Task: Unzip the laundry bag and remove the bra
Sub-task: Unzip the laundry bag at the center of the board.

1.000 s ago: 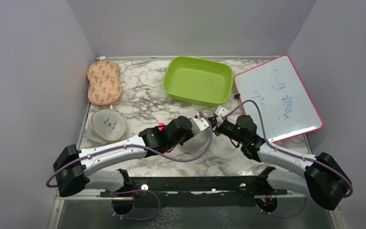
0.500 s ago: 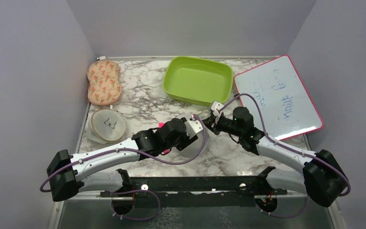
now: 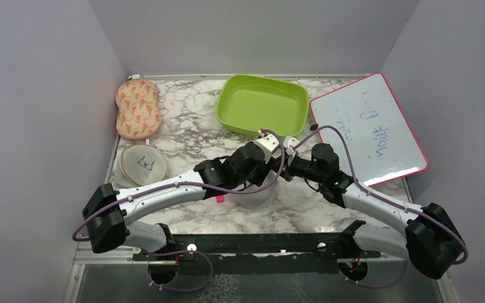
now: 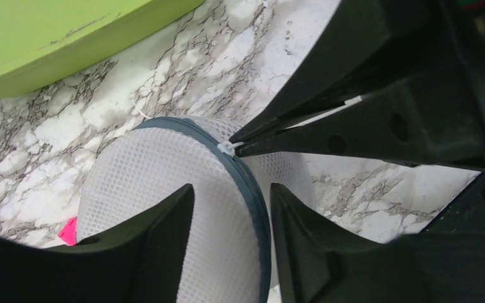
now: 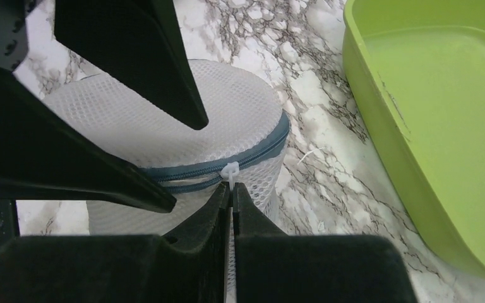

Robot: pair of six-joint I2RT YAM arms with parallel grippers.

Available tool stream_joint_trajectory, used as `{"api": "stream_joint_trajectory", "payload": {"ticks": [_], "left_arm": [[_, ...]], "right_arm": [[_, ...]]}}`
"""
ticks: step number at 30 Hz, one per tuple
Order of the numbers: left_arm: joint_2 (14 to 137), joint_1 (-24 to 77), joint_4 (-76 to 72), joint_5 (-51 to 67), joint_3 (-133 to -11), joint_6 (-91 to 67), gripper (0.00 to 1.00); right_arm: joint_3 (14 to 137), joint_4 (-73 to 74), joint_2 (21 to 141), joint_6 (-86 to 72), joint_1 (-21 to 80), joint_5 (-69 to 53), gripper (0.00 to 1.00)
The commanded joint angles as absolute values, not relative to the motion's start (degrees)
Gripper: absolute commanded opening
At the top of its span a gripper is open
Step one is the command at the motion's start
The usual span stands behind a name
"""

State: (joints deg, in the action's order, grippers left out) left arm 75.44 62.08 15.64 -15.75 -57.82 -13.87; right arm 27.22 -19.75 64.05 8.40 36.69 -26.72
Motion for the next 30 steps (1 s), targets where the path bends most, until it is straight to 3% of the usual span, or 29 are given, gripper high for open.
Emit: {"api": "stream_joint_trajectory", "payload": {"ticks": [1,10,21,30], "left_arm": [[77.3,61.5,16.1,-18.7,-59.1,-16.0,0.35],[77.4,61.5,16.7,-17.7,-58.9,-11.5,0.0],[71.4,61.7,15.9,-9.0,-58.3,4.6,0.0],[69.8,61.7,16.3,-3.3,-60.0,6.6,0.0]], "right_arm": [[26.4,-21.1,63.0,6.4,36.9,-28.2,0.01],[27.1,-20.2,62.7,4.7,36.9,-25.1,0.01],[30.1,-17.0,65.2,3.5,34.2,-20.9,0.01],[32.8,-17.2,69.5,4.9,32.7,-21.2,0.01]]}}
